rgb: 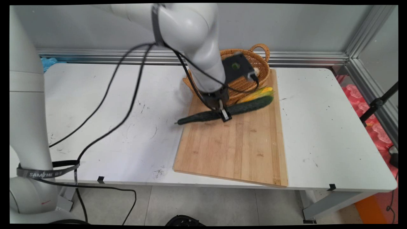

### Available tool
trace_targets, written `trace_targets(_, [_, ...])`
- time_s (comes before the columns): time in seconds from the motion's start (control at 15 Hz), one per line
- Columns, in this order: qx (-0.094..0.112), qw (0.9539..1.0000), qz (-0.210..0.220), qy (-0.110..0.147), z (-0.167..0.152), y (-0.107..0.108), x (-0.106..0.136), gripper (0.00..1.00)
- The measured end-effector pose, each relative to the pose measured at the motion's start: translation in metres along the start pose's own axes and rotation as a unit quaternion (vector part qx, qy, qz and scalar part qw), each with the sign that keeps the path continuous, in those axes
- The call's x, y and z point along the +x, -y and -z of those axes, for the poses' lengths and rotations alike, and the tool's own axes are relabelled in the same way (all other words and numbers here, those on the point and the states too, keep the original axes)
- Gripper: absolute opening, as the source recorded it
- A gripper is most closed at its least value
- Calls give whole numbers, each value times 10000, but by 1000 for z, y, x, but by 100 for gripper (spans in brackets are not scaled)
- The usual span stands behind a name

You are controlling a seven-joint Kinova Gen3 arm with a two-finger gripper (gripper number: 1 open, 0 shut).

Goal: Place the picked object in the vegetable basket

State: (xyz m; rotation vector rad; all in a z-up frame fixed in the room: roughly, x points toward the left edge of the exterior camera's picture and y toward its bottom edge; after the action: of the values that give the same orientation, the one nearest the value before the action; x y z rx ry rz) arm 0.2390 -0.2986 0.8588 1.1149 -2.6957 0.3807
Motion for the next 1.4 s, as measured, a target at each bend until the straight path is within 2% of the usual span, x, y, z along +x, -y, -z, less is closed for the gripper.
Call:
trace_targets(0.4, [0, 9991, 157, -383, 57, 28, 11, 0])
trace_targets(0.67, [158, 9972, 247, -693, 73, 50, 34, 0])
trace_targets(0.93, [364, 9950, 131, -922, 66, 71, 59, 0])
trace_targets(1.4, [434, 9921, -132, -1169, 12, 100, 100, 0])
